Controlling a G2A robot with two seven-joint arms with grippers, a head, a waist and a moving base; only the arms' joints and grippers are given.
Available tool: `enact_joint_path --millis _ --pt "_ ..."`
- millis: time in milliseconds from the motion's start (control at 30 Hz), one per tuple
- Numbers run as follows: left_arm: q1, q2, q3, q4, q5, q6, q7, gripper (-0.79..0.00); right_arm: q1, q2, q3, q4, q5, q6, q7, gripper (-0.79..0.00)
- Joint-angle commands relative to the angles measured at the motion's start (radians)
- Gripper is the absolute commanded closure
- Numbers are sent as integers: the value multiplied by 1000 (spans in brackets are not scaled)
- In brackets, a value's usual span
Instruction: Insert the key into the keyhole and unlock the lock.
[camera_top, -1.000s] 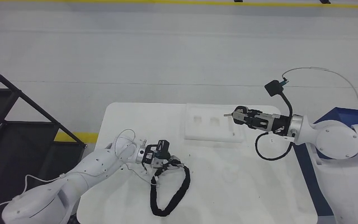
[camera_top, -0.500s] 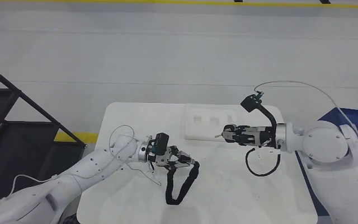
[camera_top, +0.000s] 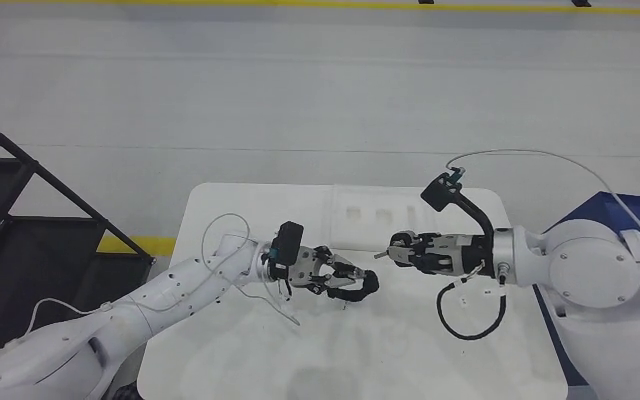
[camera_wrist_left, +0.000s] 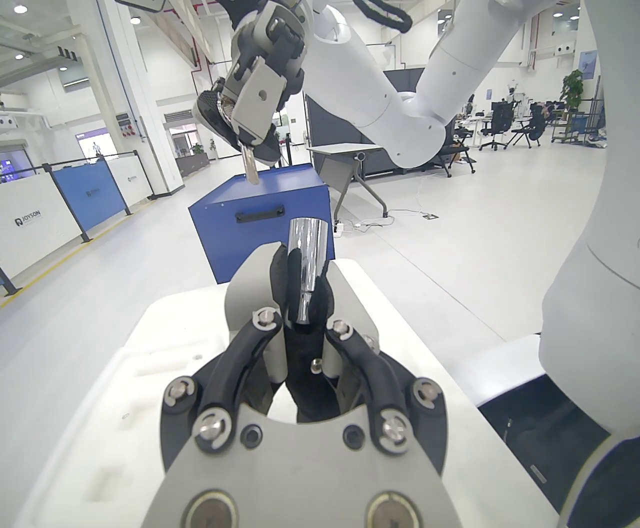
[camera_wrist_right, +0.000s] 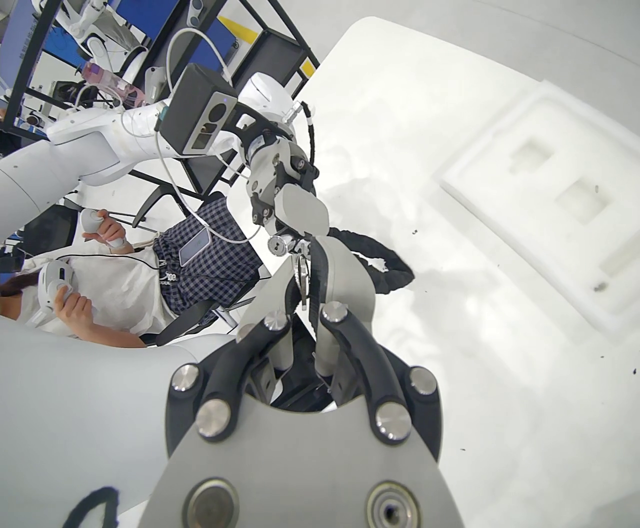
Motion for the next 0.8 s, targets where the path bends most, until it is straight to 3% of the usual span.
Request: enact_joint_path --millis 0,133,633,767 --pt "-9 -10 15 11 2 26 26 0 -1 2 1 -8 0 1 -4 0" --pt "-24 -33 53 43 -11 85 85 0 -4 4 7 -18 -6 2 -20 0" --pt "-24 -33 53 43 -11 85 85 0 -21 5 9 -10 -17 9 -49 0" --pt "19 -39 21 31 -67 138 54 0 -35 12 25 -56 -51 59 -48 0"
